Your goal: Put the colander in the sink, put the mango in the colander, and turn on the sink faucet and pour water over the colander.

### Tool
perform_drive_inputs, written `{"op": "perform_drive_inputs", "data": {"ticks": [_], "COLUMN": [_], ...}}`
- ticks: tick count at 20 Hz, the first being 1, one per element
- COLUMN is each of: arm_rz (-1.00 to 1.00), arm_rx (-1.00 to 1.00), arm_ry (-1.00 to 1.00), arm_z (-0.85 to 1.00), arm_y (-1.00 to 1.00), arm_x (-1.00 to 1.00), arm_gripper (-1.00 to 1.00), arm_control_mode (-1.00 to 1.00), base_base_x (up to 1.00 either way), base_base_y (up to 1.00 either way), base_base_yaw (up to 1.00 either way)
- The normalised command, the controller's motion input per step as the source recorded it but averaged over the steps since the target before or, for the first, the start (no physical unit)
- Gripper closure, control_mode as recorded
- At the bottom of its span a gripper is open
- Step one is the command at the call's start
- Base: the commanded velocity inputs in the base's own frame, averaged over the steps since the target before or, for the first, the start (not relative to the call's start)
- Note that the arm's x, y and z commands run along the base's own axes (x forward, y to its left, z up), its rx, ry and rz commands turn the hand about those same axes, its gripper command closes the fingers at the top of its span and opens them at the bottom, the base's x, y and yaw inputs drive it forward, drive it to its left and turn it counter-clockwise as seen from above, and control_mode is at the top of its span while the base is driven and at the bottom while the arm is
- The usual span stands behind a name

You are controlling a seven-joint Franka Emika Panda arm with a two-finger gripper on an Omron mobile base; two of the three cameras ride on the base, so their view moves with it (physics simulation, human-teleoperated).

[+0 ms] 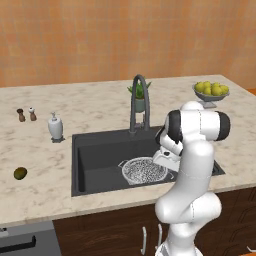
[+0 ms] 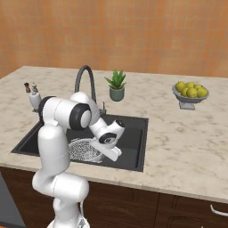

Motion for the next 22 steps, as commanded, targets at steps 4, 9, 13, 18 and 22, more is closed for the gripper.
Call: {"op": "perform_drive_inputs", "data": {"ticks": [4,9,13,18,22], "arm_rz": [0.0,0.0,0.0,0.0,0.0], "arm_rx": [0.0,0.0,0.0,0.0,0.0], "arm_ry": [0.0,-0.01,-0.04,-0.02,-0.08], "arm_z": [-0.05,-0.04,-0.01,-0.09,0.04], "arm_y": [0.03,0.23,0.19,0.11,0.01], "arm_x": [0.0,0.2,0.21,-0.08,-0.4], "arm_gripper": [1.0,1.0,1.0,-1.0,-1.0], "arm_control_mode": [-1.0,-1.0,-1.0,-1.0,-1.0], "base_base_x": [0.0,0.0,0.0,0.0,0.0], "base_base_y": [0.0,0.0,0.0,0.0,0.0], "base_base_yaw": [0.0,0.0,0.0,0.0,0.0]}}
